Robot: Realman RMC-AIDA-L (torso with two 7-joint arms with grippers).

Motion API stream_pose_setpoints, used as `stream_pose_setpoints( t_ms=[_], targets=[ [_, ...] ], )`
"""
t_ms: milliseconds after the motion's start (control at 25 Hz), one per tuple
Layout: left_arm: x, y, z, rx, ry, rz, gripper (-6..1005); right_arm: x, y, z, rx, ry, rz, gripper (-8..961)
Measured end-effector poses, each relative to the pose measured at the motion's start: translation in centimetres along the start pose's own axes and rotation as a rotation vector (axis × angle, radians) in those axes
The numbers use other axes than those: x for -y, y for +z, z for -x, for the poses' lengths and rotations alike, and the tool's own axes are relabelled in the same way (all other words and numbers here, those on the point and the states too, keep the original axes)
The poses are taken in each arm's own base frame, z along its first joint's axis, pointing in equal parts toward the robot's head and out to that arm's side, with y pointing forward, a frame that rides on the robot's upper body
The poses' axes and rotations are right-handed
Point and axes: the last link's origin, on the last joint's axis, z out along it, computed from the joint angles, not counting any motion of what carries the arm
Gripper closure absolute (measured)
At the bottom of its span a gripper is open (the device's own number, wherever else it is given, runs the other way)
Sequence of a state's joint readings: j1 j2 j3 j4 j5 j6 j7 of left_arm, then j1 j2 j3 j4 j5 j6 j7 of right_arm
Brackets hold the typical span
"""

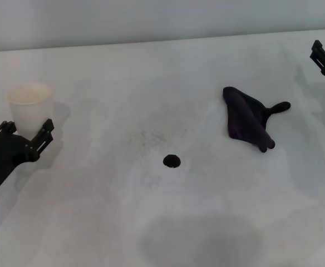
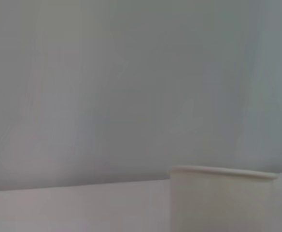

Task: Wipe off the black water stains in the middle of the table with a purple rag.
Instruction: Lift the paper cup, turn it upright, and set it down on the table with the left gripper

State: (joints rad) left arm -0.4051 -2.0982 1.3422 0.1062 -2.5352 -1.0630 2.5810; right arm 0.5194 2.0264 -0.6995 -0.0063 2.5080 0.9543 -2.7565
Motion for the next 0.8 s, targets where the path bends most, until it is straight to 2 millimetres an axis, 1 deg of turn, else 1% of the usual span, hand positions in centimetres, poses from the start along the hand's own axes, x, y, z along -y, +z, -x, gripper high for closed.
stream_pose_setpoints(
  t_ms=[360, 800],
  targets=[
    [0.0, -0.4, 1.3, 0.062, -0.02, -0.026, 333, 0.0, -0.2, -0.3, -0.006, 0.003, -0.003, 96],
    [-0.3, -0.9, 2.1, 0.079, -0.056, -0.027, 331, 0.2, -0.5, -0.3, 0.0, 0.005, -0.004, 96]
  ],
)
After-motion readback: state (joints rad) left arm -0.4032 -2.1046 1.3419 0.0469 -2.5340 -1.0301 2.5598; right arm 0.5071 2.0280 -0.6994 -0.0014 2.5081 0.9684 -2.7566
